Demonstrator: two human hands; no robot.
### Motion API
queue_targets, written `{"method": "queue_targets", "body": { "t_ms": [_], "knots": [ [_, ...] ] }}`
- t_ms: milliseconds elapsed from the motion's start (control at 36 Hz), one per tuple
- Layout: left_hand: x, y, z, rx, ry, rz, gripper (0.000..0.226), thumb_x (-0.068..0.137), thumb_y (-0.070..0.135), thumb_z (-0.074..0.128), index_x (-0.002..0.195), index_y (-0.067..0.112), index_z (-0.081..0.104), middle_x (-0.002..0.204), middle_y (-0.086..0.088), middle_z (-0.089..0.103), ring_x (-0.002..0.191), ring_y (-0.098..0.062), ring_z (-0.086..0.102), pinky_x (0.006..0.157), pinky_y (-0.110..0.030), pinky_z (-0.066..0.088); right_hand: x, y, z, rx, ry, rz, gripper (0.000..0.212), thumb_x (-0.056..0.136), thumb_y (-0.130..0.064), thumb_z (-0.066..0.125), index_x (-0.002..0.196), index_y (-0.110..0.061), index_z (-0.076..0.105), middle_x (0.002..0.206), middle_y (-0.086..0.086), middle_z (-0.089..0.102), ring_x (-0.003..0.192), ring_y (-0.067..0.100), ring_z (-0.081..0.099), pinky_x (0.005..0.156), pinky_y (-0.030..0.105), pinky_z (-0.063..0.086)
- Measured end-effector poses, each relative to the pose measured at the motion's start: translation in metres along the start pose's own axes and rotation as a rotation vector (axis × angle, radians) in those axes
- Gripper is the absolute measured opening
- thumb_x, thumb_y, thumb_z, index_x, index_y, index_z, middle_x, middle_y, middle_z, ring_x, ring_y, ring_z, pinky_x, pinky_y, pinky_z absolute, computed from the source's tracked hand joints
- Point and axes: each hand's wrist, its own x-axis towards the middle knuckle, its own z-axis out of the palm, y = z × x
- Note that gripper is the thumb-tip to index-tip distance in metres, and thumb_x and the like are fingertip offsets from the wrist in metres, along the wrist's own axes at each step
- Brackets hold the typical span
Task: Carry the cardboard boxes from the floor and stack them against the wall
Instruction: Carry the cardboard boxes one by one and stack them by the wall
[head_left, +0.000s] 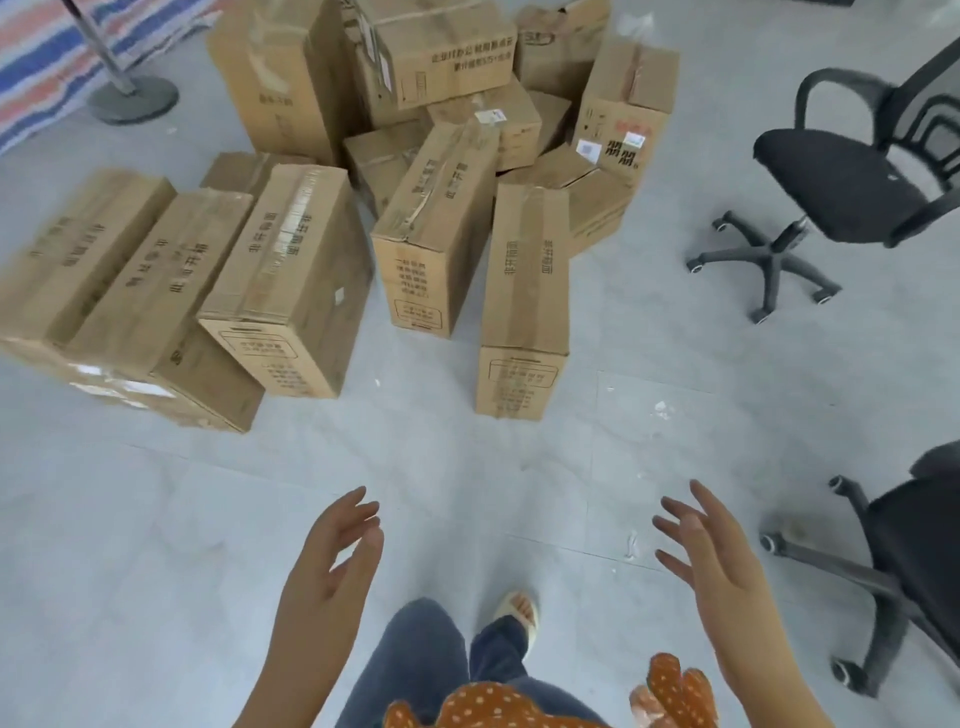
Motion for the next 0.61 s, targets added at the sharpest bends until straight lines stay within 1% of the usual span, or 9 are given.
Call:
{"method": "queue_targets", "body": {
  "t_ms": [139,194,250,306,389,444,500,556,611],
  "knots": [
    [0.061,0.02,0.027,0.015,0.001,-0.055,0.03,0.092,0.017,0.056,0.108,0.043,0.057,0.107,0.017,0.067,0.104,0.001,0.06,0.099,-0.04,0.046,0.067,-0.019,0.012,-0.023,0.001,0.017,0.037,0.099,-0.025,0.041,0.136,-0.03,0.042,0.118,-0.012,0.06,0.108,0.009,0.061,0.091,0.034,0.049],
    [0.086,0.027,0.036,0.03,0.003,-0.079,0.024,0.088,0.033,0.064,0.102,0.052,0.059,0.106,0.021,0.066,0.107,-0.004,0.06,0.1,-0.043,0.046,0.092,-0.024,0.018,-0.021,0.009,0.034,0.037,0.099,-0.024,0.041,0.135,-0.031,0.042,0.118,-0.013,0.06,0.108,0.009,0.061,0.091,0.034,0.049],
    [0.11,0.037,0.044,0.052,0.001,-0.084,0.024,0.071,0.06,0.059,0.095,0.064,0.056,0.111,0.019,0.064,0.111,-0.009,0.059,0.099,-0.042,0.046,0.115,-0.028,0.024,-0.016,0.017,0.047,0.038,0.099,-0.024,0.041,0.136,-0.03,0.042,0.119,-0.013,0.06,0.108,0.008,0.061,0.091,0.034,0.049],
    [0.146,0.046,0.055,0.07,-0.011,-0.088,0.023,0.071,0.066,0.055,0.093,0.066,0.055,0.117,0.014,0.062,0.112,-0.013,0.058,0.1,-0.043,0.046,0.147,-0.032,0.031,-0.02,0.032,0.071,0.037,0.099,-0.024,0.041,0.136,-0.03,0.042,0.119,-0.014,0.059,0.107,0.007,0.061,0.09,0.033,0.05],
    [0.204,0.064,0.068,0.074,-0.038,-0.089,0.018,0.083,0.051,0.057,0.101,0.05,0.057,0.12,0.008,0.061,0.114,-0.015,0.057,0.103,-0.044,0.044,0.194,-0.041,0.043,-0.032,0.05,0.104,0.032,0.099,-0.025,0.042,0.13,-0.036,0.044,0.119,-0.013,0.06,0.103,0.003,0.063,0.085,0.027,0.056],
    [0.242,0.075,0.077,0.095,-0.069,-0.093,0.018,0.088,0.039,0.057,0.104,0.046,0.055,0.122,0.005,0.061,0.115,-0.014,0.057,0.101,-0.038,0.044,0.224,-0.05,0.051,-0.052,0.035,0.121,0.031,0.096,-0.031,0.043,0.126,-0.039,0.046,0.121,-0.012,0.061,0.103,0.001,0.063,0.083,0.025,0.056],
    [0.278,0.084,0.088,0.132,-0.131,-0.086,0.025,0.092,0.024,0.054,0.111,0.041,0.052,0.124,0.004,0.06,0.115,-0.012,0.056,0.098,-0.03,0.042,0.254,-0.06,0.057,-0.102,-0.007,0.125,0.033,0.088,-0.051,0.047,0.12,-0.047,0.046,0.12,-0.013,0.062,0.106,0.006,0.063,0.088,0.03,0.054],
    [0.31,0.09,0.104,0.176,-0.203,-0.093,0.03,0.093,0.02,0.053,0.119,0.034,0.051,0.125,0.005,0.059,0.112,-0.01,0.055,0.093,-0.02,0.04,0.285,-0.066,0.062,-0.169,-0.047,0.119,0.051,0.07,-0.081,0.048,0.115,-0.056,0.045,0.117,-0.019,0.063,0.108,0.007,0.062,0.095,0.033,0.051],
    [0.34,0.091,0.124,0.217,-0.271,-0.113,0.031,0.093,0.021,0.053,0.122,0.032,0.049,0.125,0.006,0.058,0.107,-0.004,0.055,0.084,-0.008,0.038,0.32,-0.064,0.069,-0.22,-0.075,0.156,0.037,0.078,-0.073,0.05,0.112,-0.059,0.044,0.116,-0.021,0.061,0.111,0.009,0.06,0.102,0.04,0.046]
  ]
}}
